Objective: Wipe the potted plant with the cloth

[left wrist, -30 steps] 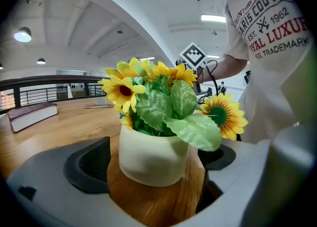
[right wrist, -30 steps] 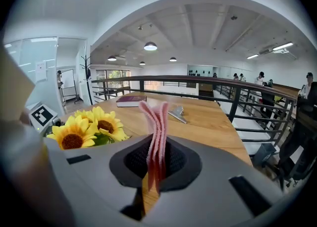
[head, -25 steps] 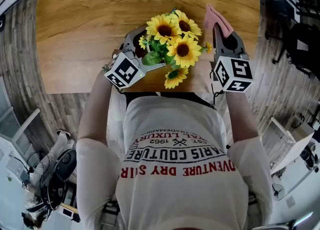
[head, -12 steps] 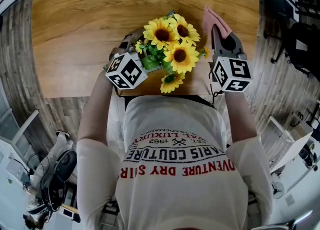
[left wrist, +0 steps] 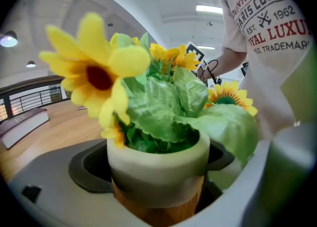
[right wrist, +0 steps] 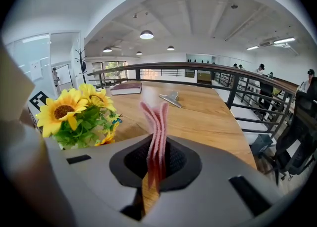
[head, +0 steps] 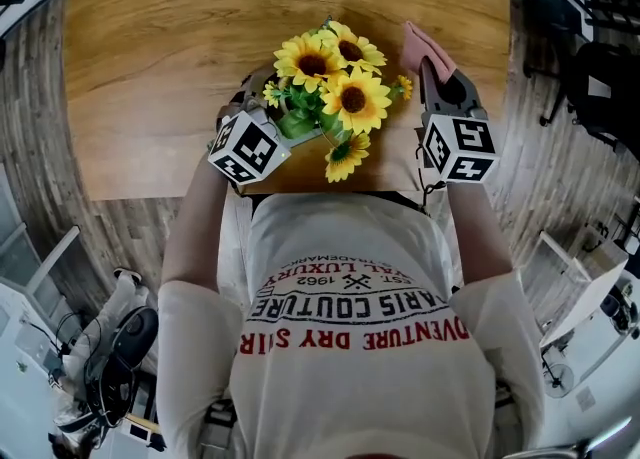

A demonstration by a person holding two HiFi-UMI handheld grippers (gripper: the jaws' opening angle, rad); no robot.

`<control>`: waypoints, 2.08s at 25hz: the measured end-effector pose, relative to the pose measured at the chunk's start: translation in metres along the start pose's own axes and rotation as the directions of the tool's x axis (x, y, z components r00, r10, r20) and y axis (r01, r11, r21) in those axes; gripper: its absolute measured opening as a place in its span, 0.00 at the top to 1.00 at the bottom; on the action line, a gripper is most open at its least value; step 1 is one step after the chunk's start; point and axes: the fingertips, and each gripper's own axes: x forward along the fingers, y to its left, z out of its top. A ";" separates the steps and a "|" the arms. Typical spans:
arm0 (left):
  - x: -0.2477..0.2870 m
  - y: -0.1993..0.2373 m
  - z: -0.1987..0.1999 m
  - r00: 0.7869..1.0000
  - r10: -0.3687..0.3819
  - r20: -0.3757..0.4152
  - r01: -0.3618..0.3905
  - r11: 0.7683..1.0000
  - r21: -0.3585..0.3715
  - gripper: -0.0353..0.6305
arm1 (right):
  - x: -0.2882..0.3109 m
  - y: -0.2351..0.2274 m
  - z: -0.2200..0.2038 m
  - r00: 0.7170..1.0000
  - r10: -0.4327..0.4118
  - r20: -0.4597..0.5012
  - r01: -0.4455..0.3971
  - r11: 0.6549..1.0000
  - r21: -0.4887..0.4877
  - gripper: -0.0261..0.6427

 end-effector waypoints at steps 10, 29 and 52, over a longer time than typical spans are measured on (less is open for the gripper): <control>-0.045 0.022 0.048 0.977 0.109 0.181 -0.089 0.989 -0.119 0.14 | -0.013 0.010 0.005 0.999 -0.050 0.003 0.050 0.999 0.021 0.91; -0.128 0.057 0.146 0.895 0.137 0.425 -0.088 0.987 -0.132 0.14 | -0.028 0.151 0.049 0.969 0.194 0.155 -0.194 0.981 -0.015 0.91; -0.168 0.053 0.139 0.900 -0.004 0.437 0.042 0.996 -0.078 0.14 | -0.034 0.281 0.098 0.869 0.410 0.276 -0.301 0.882 -0.363 0.91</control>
